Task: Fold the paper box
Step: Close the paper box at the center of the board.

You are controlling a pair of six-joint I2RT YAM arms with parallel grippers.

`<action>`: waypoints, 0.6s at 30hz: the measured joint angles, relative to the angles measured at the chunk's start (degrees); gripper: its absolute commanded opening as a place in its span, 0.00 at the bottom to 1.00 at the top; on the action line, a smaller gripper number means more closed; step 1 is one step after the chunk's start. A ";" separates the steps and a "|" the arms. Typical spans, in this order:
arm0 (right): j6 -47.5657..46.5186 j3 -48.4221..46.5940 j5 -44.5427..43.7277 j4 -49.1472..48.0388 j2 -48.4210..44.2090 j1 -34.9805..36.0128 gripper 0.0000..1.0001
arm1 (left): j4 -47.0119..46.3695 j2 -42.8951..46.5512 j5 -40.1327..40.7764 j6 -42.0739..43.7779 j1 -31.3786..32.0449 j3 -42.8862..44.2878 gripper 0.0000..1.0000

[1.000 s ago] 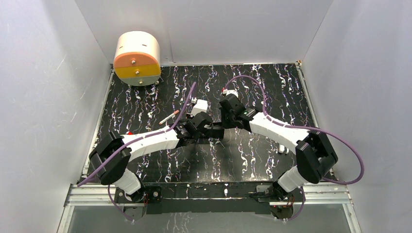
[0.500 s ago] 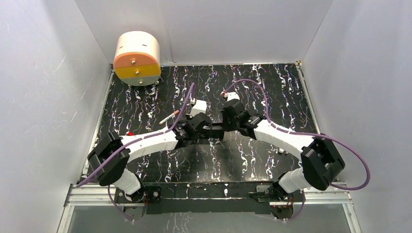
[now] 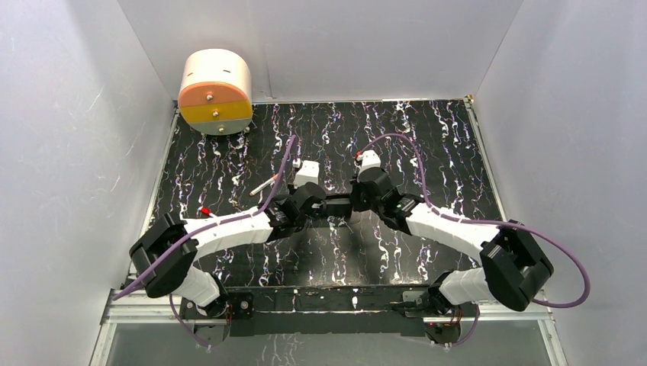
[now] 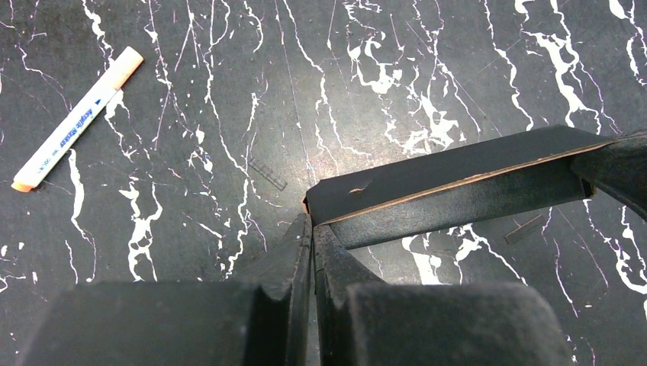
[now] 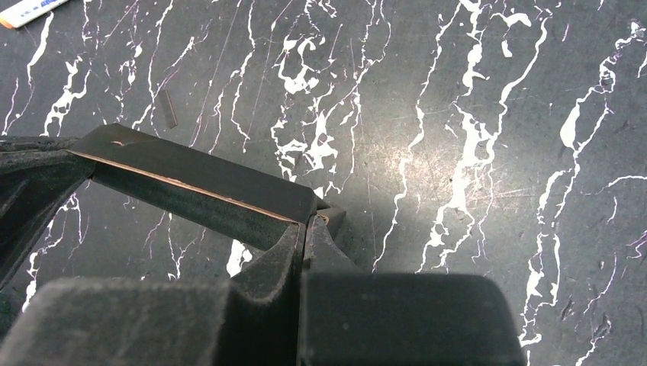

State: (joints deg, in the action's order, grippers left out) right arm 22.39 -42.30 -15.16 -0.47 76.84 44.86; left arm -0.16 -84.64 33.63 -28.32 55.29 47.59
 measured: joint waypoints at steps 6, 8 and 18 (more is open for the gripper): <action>-0.70 1.84 0.70 -0.37 -2.51 0.07 0.03 | -1.16 0.11 0.00 0.04 0.42 -0.76 0.00; -1.79 2.25 0.83 -0.11 -3.17 0.15 0.03 | -1.75 0.28 -0.02 0.00 0.55 -1.14 0.00; -8.15 2.69 0.52 -1.81 -2.45 0.33 0.08 | -1.55 0.24 0.00 -0.63 0.61 -0.98 0.00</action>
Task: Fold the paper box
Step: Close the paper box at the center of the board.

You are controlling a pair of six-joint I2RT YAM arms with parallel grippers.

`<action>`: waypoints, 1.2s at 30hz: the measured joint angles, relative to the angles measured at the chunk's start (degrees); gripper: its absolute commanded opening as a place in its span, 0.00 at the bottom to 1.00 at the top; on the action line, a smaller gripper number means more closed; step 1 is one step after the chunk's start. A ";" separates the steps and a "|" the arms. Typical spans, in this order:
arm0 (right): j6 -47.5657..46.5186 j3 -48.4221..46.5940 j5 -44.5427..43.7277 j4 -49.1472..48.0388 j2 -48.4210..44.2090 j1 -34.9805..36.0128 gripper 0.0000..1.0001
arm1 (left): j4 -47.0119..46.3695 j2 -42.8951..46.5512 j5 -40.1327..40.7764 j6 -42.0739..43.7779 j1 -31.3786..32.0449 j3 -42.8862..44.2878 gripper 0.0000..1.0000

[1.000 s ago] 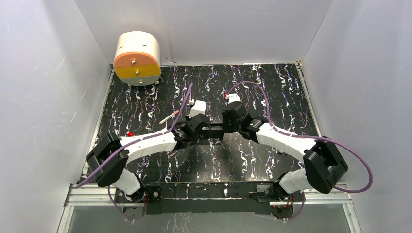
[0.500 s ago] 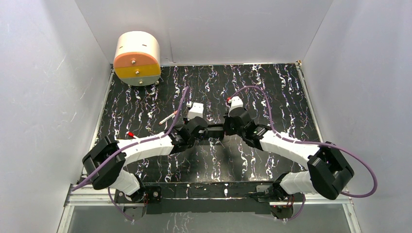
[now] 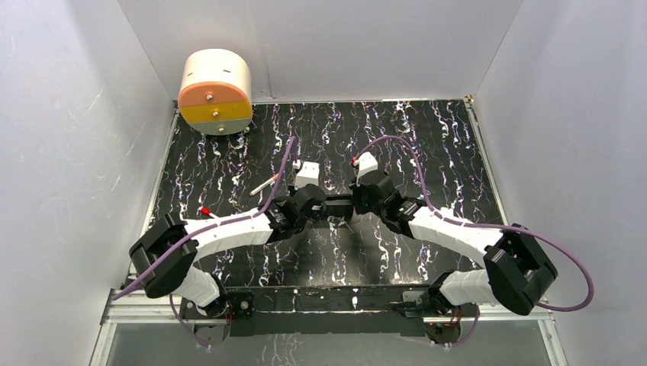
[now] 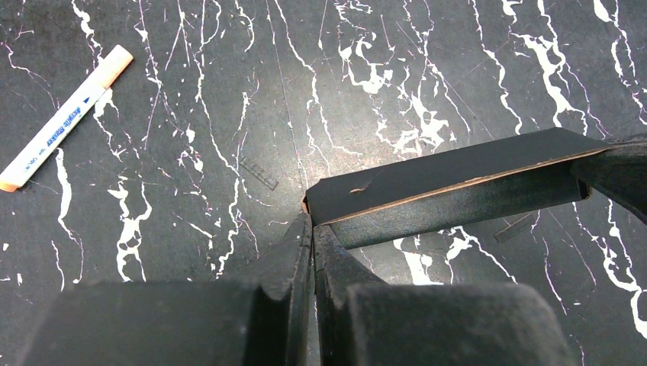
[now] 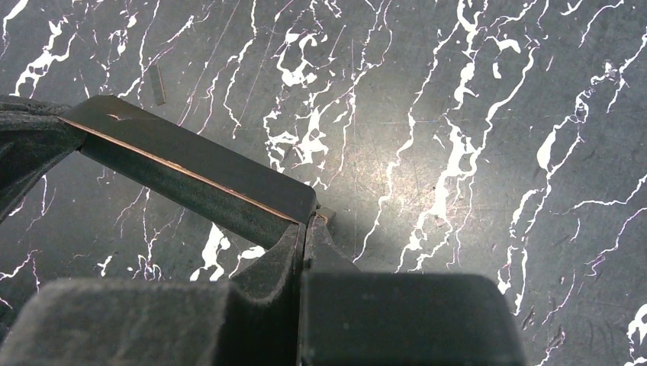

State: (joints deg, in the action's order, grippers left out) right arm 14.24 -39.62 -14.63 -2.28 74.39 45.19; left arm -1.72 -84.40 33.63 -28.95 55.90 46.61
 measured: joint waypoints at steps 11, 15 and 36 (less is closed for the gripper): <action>0.81 -0.02 3.87 5.22 -4.31 0.00 0.44 | 0.48 -0.26 -0.15 -0.33 0.04 0.39 0.00; 1.03 -0.98 3.67 7.34 -6.25 0.00 0.46 | 0.81 -0.44 -0.13 -0.33 0.04 0.70 0.00; 7.13 -3.15 3.72 3.76 -4.61 -2.95 0.27 | 1.33 -0.59 -0.11 -0.33 0.04 1.05 0.00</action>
State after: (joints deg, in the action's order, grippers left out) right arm 21.37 -42.76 -10.92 1.48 69.78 42.24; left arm -0.38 -84.99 33.52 -29.28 55.94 47.66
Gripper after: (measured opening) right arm 0.289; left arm 0.009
